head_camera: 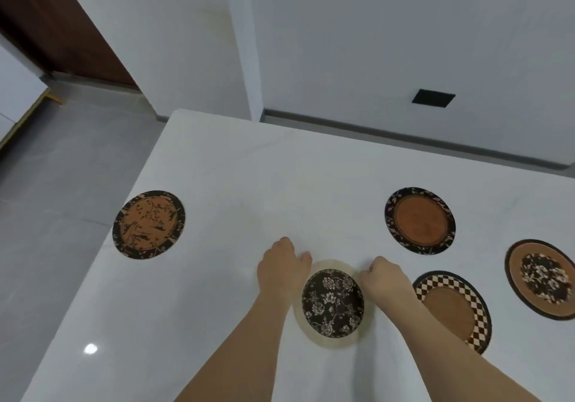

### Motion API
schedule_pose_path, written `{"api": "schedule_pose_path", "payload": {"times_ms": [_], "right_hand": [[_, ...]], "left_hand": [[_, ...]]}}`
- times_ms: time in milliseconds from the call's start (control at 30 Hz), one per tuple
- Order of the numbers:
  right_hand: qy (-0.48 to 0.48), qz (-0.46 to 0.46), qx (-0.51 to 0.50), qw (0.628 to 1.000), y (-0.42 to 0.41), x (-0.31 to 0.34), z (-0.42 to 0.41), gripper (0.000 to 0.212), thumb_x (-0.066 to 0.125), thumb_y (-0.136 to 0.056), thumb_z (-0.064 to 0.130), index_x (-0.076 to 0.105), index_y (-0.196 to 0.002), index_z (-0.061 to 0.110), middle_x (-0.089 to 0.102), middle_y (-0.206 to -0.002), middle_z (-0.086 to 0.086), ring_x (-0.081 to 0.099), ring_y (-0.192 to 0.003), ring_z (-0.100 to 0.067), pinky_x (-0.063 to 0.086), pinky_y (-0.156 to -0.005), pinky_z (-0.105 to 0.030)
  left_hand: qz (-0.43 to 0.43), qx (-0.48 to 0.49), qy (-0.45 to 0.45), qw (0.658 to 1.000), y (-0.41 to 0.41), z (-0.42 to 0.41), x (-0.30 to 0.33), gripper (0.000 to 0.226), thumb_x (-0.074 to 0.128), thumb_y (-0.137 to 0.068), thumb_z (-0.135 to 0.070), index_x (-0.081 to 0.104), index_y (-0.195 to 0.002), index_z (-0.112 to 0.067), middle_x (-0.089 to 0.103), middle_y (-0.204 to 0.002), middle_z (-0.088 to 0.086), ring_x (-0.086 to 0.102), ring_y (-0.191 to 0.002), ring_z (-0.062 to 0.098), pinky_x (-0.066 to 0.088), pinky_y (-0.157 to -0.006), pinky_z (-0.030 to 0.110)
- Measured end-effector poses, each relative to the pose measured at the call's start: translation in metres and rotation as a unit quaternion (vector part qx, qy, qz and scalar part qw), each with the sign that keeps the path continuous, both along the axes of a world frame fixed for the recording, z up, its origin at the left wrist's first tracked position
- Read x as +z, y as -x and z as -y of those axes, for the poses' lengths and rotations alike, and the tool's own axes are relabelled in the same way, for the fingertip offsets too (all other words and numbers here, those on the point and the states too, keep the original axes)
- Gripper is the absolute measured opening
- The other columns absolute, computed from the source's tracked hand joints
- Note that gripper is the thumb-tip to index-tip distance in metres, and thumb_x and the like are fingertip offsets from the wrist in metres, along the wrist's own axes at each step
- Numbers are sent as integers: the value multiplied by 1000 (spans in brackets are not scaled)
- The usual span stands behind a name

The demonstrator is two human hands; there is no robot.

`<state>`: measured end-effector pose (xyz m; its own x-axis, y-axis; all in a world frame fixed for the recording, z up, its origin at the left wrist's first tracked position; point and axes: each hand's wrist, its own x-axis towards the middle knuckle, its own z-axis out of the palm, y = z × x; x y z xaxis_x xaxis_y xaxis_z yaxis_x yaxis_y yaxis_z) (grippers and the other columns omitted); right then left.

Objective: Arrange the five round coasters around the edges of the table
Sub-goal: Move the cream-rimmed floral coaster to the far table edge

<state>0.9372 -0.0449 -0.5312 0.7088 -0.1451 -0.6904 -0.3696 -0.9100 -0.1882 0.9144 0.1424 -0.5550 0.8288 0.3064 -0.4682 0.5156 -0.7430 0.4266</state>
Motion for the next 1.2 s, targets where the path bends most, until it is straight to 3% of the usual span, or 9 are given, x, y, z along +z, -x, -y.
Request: {"api": "schedule_pose_path", "payload": {"times_ms": [100,233,367,467,633,833,1000,1100,1200], "right_hand": [[6,-20,-3,1000,7,-3,-6,24,48,-88,23,57,-103,5,62,-106,-12,52,-83,-25,44,-72,-30],[-24,-15,-18,999,11,-14,1,13,48,-88,16,54,-94,8,55,-91,-7,59,-92,-28,41,-72,-29],[-79,-16,-62,995,11,-22,5,13,50,-81,11,43,-70,12,48,-71,-4,50,-71,-25,39,-59,-26],[-112,-7,-72,991,16,-24,9,16,49,-83,12,44,-67,13,49,-66,-3,46,-59,-19,31,-47,-24],[-147,14,-55,987,21,-22,14,9,48,-92,17,52,-96,10,59,-92,-5,55,-80,-20,38,-63,-30],[-196,109,-83,971,18,-16,0,9,50,-94,19,56,-90,14,61,-90,0,57,-82,-15,42,-69,-29],[-244,67,-132,958,-3,-13,-15,13,49,-95,21,56,-90,12,61,-88,-1,55,-77,-14,41,-64,-26],[-266,12,-189,945,-21,-13,-21,17,48,-89,16,49,-73,9,60,-74,-10,60,-62,-24,52,-60,-35],[-266,44,-197,943,-47,-13,-30,22,47,-89,17,45,-68,11,61,-67,-17,58,-55,-25,54,-61,-37]], "left_hand": [[-13,-50,-58,997,5,8,-6,45,50,-84,-52,59,-102,-12,51,-106,3,52,-98,22,49,-84,37],[-23,-54,-73,996,7,16,-13,44,51,-84,-56,60,-92,-13,45,-105,3,49,-96,23,48,-84,38],[-40,-65,-84,993,6,19,-14,49,48,-87,-61,58,-97,-13,43,-106,3,47,-98,24,47,-87,40],[-39,-62,-82,994,7,26,-10,41,46,-92,-52,55,-97,-12,50,-102,3,50,-97,25,47,-87,41],[-3,20,20,1000,25,32,-6,9,43,-93,-19,43,-102,-17,61,-83,2,60,-79,24,49,-72,39],[-24,143,55,988,35,19,-1,12,44,-94,-23,53,-89,-17,61,-80,-4,56,-68,14,43,-58,27],[47,171,113,978,10,0,8,17,49,-93,-13,58,-79,-15,61,-76,-4,55,-69,12,41,-58,21],[86,183,129,971,-21,-14,16,18,50,-93,-12,59,-78,-14,60,-75,-4,53,-69,11,38,-58,20],[109,188,137,966,-61,-29,21,18,50,-94,-14,60,-80,-15,61,-78,-4,54,-72,12,40,-61,22]]}}
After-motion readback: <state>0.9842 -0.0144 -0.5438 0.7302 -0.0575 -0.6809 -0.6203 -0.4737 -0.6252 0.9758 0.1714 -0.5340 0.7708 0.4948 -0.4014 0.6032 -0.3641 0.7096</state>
